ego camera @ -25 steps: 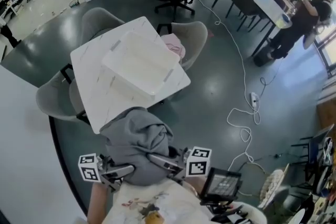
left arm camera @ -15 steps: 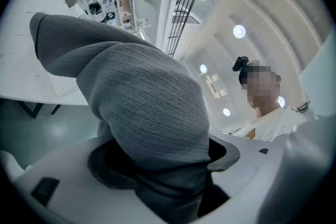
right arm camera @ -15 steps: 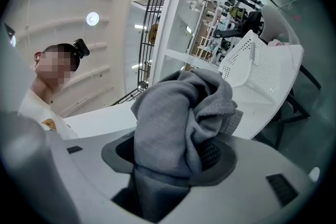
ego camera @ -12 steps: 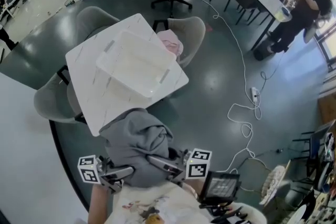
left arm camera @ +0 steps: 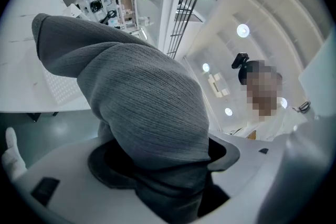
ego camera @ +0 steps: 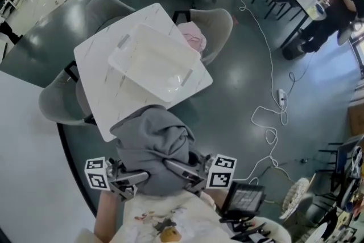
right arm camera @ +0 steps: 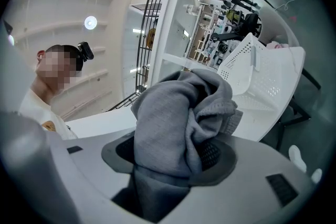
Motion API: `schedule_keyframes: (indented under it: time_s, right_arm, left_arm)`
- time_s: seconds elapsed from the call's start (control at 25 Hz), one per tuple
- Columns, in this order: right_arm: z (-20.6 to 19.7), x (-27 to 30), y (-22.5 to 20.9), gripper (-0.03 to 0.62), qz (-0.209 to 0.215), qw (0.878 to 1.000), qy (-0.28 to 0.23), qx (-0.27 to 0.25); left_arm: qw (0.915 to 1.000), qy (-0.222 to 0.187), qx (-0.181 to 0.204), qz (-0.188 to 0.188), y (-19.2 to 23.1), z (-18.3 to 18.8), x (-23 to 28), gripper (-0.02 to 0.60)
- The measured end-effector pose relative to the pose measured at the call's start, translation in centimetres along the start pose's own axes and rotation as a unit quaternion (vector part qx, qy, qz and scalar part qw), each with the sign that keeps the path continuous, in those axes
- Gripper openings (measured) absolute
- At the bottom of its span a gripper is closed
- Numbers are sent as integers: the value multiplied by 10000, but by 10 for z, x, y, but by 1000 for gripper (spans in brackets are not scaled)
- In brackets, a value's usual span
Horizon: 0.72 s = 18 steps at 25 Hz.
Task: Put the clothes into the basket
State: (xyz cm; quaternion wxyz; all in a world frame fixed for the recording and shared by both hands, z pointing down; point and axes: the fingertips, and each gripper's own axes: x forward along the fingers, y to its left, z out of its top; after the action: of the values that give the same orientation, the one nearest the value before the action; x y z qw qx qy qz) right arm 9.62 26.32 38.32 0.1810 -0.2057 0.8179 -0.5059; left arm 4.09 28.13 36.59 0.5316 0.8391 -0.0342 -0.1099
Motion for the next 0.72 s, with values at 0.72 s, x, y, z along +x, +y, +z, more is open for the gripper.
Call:
schedule_keyframes:
  time_s: [0.72]
  right_arm:
    - [106, 56, -40, 235, -363, 9981, -499, -46]
  left_arm:
    - [9942, -309, 507, 901, 45, 121, 32, 350]
